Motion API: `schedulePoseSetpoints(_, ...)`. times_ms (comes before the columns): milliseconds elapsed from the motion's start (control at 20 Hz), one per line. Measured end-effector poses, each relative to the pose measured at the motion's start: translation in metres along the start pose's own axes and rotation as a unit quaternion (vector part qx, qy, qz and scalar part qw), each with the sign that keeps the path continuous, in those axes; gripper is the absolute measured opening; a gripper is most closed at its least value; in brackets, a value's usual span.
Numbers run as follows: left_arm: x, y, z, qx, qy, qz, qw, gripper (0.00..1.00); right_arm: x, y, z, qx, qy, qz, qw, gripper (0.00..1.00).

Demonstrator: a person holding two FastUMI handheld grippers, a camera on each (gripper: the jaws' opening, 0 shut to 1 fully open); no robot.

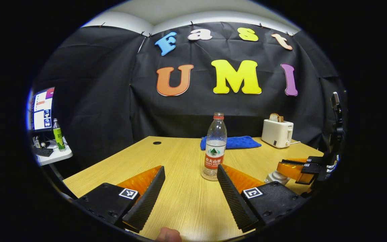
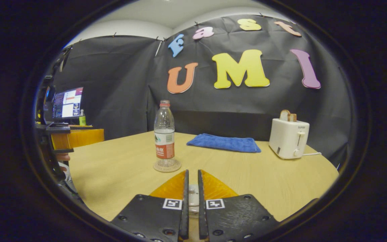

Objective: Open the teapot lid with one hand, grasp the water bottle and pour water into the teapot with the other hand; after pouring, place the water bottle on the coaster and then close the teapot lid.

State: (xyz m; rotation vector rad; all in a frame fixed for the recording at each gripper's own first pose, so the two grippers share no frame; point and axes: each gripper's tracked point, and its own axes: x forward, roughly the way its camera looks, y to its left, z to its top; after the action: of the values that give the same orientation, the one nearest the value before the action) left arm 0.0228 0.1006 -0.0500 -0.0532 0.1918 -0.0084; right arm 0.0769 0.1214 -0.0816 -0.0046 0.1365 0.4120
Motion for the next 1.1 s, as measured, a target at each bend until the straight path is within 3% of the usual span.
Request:
schedulePoseSetpoints(150,0.000,-0.016,0.009,-0.003,-0.010,-0.010,1.000,0.98,-0.007,-0.007,0.009,-0.005,-0.016,-0.011,1.000,0.16)
schedulePoseSetpoints(350,-0.002,-0.034,0.026,-0.009,-0.030,-0.019,0.999,0.98,-0.029,-0.018,0.048,-0.006,-0.050,-0.028,0.998,0.34)
schedulePoseSetpoints(450,-0.001,-0.047,0.038,-0.011,-0.046,-0.024,0.999,0.98,-0.048,-0.035,0.067,-0.027,-0.066,-0.067,0.995,0.53)
schedulePoseSetpoints(500,-0.001,-0.056,0.042,-0.010,-0.051,-0.028,0.998,0.98,-0.058,-0.043,0.074,-0.035,-0.073,-0.087,0.993,0.69)
schedulePoseSetpoints(600,-0.002,-0.079,0.045,-0.003,-0.051,-0.042,0.998,0.98,-0.080,-0.055,0.086,-0.036,-0.086,-0.120,0.988,0.92)
schedulePoseSetpoints(650,-0.003,-0.087,0.046,0.004,-0.050,-0.046,0.998,0.98,-0.090,-0.059,0.091,-0.032,-0.092,-0.133,0.986,0.95)
schedulePoseSetpoints(850,-0.012,-0.110,0.057,0.009,-0.066,-0.048,0.997,0.98,-0.116,-0.072,0.094,-0.013,-0.100,-0.168,0.981,0.95)
schedulePoseSetpoints(1100,-0.025,-0.110,0.059,0.037,-0.084,-0.045,0.995,0.97,-0.123,-0.074,0.078,0.025,-0.079,-0.175,0.981,0.95)
